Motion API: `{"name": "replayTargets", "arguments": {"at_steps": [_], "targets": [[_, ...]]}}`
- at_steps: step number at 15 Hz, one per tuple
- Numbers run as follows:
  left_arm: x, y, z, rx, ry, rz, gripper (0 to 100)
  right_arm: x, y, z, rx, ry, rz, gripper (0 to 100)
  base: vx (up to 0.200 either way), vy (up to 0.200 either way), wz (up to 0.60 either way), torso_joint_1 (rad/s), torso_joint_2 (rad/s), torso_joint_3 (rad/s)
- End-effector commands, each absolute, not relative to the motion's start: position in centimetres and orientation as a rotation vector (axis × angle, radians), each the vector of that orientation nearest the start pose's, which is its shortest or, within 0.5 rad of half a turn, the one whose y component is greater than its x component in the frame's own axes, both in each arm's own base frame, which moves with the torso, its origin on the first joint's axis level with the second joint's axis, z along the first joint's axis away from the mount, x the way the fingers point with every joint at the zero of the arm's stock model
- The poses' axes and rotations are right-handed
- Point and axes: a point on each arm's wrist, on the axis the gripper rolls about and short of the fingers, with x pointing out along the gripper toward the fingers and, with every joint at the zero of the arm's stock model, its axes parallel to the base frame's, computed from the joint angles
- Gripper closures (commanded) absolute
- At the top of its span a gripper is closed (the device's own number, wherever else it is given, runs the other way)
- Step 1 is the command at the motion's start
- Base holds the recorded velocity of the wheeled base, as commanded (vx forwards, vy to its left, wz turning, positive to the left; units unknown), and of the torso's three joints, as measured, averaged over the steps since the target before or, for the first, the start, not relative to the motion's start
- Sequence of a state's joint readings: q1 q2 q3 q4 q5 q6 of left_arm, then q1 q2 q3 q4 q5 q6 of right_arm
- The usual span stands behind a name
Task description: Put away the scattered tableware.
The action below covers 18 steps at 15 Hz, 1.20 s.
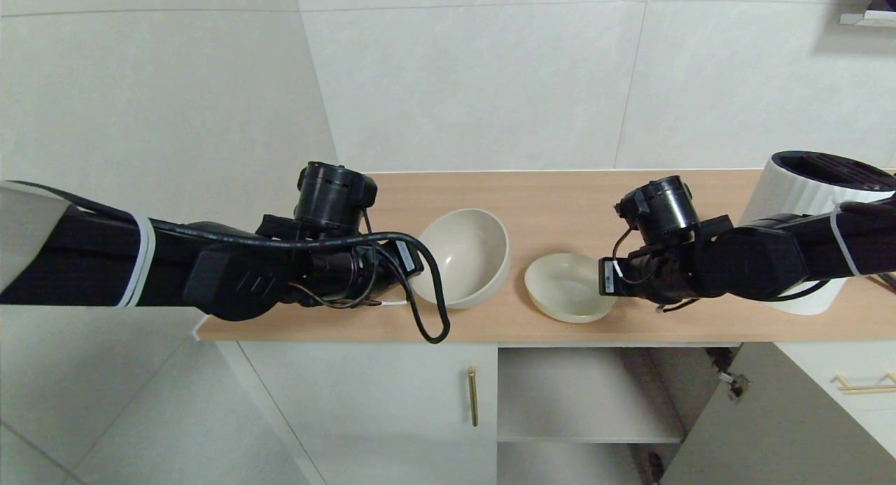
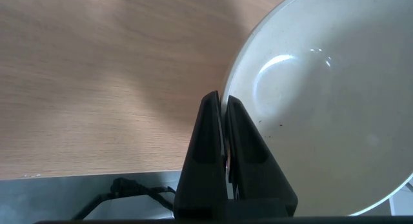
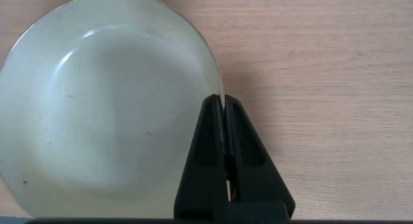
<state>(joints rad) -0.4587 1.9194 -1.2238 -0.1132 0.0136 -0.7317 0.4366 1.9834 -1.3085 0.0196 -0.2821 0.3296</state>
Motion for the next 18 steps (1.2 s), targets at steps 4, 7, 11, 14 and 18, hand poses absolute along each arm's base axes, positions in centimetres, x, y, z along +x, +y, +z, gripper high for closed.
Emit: {"name": "replayTargets", "arguments": {"at_steps": [4, 7, 11, 14, 18], "targets": [[32.7, -16.1, 18.1, -0.569, 0.678, -0.21, 100, 34.3, 15.4, 17.1, 0.088, 0.644, 0.047, 100, 0.0, 0.0, 0.0, 0.0, 0.0, 0.0], [30.6, -14.5, 20.6, -0.583, 0.614, -0.213, 100, 31.9, 14.3, 20.3, 0.121, 0.596, 0.091, 100, 0.0, 0.0, 0.0, 0.0, 0.0, 0.0], [26.9, -12.7, 22.8, -0.547, 0.554, -0.249, 100, 25.3, 11.6, 25.1, 0.177, 0.626, 0.265, 100, 0.0, 0.0, 0.0, 0.0, 0.0, 0.0], [23.4, -11.1, 23.2, -0.483, 0.527, -0.281, 100, 22.4, 10.3, 24.9, 0.168, 0.682, 0.285, 100, 0.0, 0.0, 0.0, 0.0, 0.0, 0.0], [21.8, -10.3, 22.8, -0.458, 0.534, -0.285, 100, 19.8, 9.2, 25.0, 0.172, 0.663, 0.299, 100, 0.0, 0.0, 0.0, 0.0, 0.0, 0.0]]}}
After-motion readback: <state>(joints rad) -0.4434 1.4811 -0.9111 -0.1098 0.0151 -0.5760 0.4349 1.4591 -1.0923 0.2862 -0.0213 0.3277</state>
